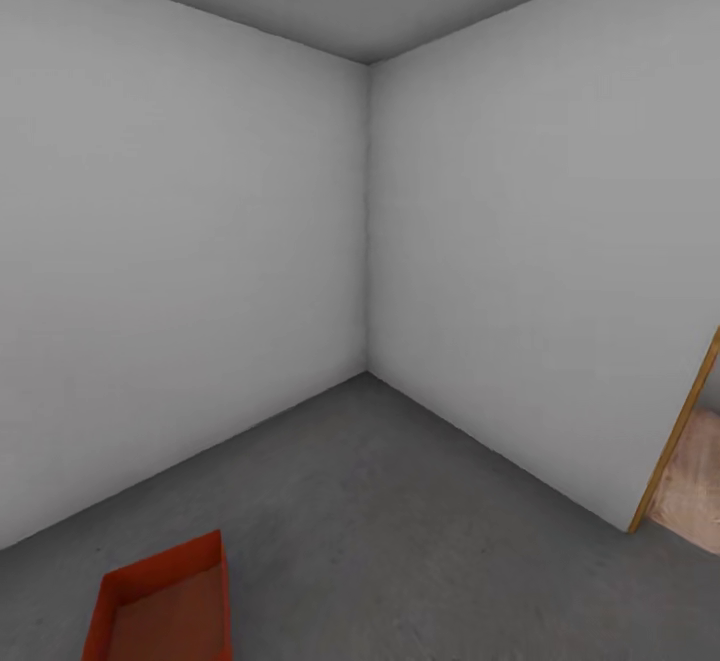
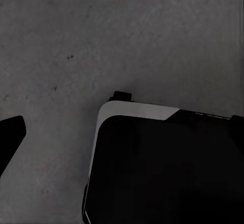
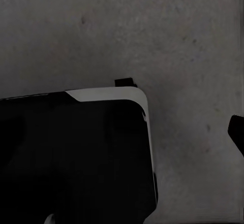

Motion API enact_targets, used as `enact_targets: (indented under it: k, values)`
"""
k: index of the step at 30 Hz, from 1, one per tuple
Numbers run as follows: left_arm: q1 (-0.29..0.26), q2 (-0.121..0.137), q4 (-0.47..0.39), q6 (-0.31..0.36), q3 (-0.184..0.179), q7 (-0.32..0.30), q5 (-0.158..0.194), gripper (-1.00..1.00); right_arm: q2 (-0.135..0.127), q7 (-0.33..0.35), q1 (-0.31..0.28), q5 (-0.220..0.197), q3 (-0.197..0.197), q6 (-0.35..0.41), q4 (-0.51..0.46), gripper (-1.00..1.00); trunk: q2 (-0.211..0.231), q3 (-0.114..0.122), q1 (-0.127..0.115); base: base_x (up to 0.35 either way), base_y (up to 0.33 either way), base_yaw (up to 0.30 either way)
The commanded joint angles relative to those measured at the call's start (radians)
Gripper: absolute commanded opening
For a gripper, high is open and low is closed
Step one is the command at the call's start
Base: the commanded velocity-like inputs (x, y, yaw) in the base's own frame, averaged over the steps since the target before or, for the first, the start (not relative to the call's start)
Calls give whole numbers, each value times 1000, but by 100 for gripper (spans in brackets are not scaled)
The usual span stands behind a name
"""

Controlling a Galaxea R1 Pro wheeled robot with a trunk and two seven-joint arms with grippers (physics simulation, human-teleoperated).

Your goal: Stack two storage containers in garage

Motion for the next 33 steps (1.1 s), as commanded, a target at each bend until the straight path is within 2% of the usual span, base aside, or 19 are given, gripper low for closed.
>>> enact_targets:
  k: [1,33]
  values:
    - [0,0,1,-4,-3,2,8,100,0,-2,-1,-10,8,-6,3,100,-1,0,0,0,0,-283]
    - [-1,0,1,-3,-3,3,8,100,1,-2,-1,-10,8,-5,3,100,-1,18,0,0,0,-283]
